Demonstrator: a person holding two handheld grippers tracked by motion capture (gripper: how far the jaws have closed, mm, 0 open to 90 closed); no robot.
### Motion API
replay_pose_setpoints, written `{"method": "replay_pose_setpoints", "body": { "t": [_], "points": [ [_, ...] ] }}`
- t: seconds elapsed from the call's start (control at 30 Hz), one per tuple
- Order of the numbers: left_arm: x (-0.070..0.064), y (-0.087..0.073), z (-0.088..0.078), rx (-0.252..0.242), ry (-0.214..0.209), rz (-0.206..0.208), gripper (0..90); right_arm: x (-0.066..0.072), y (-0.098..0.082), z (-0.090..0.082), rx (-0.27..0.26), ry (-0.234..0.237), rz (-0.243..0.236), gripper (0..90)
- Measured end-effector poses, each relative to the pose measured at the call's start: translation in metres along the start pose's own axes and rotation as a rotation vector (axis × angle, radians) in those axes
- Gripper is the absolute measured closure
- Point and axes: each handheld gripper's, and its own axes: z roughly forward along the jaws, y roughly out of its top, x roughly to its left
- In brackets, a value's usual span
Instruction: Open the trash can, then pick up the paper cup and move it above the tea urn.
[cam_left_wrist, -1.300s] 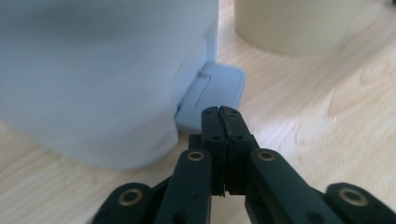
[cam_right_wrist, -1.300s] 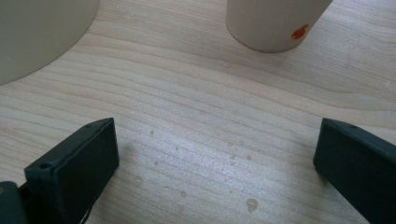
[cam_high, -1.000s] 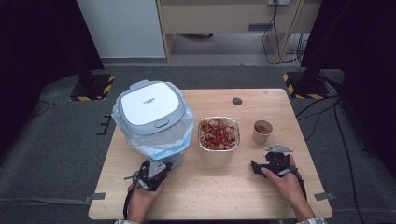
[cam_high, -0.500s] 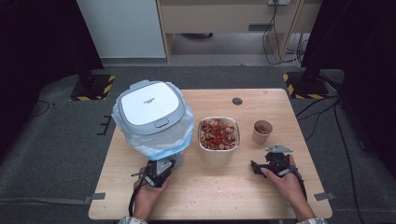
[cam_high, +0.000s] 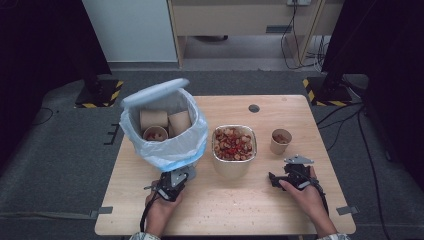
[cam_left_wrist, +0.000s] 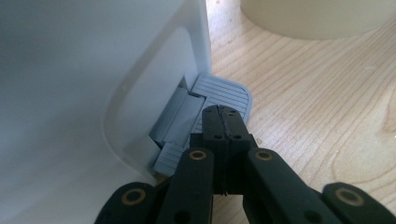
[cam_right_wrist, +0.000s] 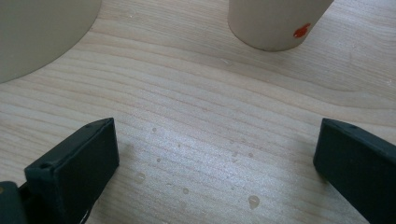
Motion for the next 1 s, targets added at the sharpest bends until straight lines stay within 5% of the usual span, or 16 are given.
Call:
{"method": "replay_pose_setpoints", "body": {
  "t": [1.0],
  "points": [
    [0.0028,-0.0009,0.0006,0.001,-0.016,-0.024,89.9,-0.0067,0.0031,-0.0055,0.009,-0.004,-0.028,5.1]
  ]
}}
